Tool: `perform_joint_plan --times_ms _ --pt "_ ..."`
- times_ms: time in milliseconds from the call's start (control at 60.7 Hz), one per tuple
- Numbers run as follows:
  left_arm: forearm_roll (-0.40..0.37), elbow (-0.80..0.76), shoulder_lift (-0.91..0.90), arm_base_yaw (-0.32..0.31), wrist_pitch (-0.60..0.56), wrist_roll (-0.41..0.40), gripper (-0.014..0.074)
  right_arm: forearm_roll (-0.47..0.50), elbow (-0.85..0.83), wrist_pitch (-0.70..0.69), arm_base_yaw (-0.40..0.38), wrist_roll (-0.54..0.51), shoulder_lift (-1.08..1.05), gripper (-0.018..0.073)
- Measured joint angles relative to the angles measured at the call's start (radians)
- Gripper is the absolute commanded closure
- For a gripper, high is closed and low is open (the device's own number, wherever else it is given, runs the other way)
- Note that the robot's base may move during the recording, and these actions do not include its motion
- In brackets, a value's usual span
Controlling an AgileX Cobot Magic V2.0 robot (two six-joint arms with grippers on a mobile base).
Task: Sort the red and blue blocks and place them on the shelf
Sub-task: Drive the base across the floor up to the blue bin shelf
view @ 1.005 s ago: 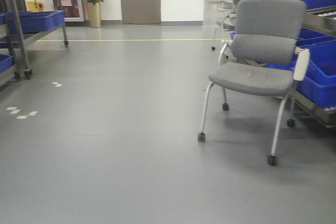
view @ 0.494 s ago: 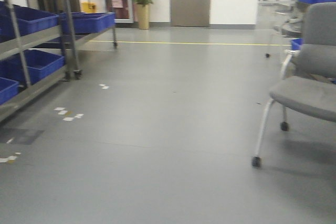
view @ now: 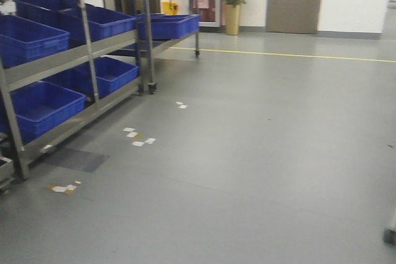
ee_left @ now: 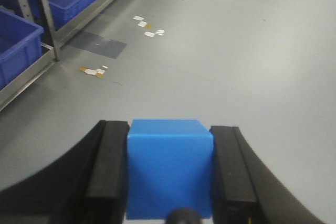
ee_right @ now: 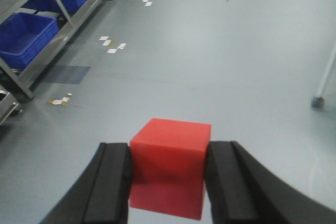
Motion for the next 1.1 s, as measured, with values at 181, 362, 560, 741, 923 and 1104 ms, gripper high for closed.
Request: perform_joint_plan --times_ms 181,362,560,741,923,1104 --pt "0.0 0.0 0.0 0.0 0.0 0.0 0.0472 0.0 0.0 0.0 0.0 0.0 0.0 0.051" --pt "0.0 0.0 0.0 0.0 0.0 0.0 0.0472 0.0 0.0 0.0 0.0 0.0 0.0 0.051" --pt "0.0 0.0 0.0 0.0 0.0 0.0 0.0472 0.0 0.0 0.0 0.0 0.0 0.0 0.051" --pt "0.0 0.0 0.0 0.0 0.0 0.0 0.0472 0.0 0.0 0.0 0.0 0.0 0.0 0.051" --pt "0.0 0.0 0.0 0.0 0.0 0.0 0.0472 0.0 0.0 0.0 0.0 0.0 0.0 0.051" --pt "0.0 0.0 0.0 0.0 0.0 0.0 0.0472 0.0 0.0 0.0 0.0 0.0 0.0 0.051"
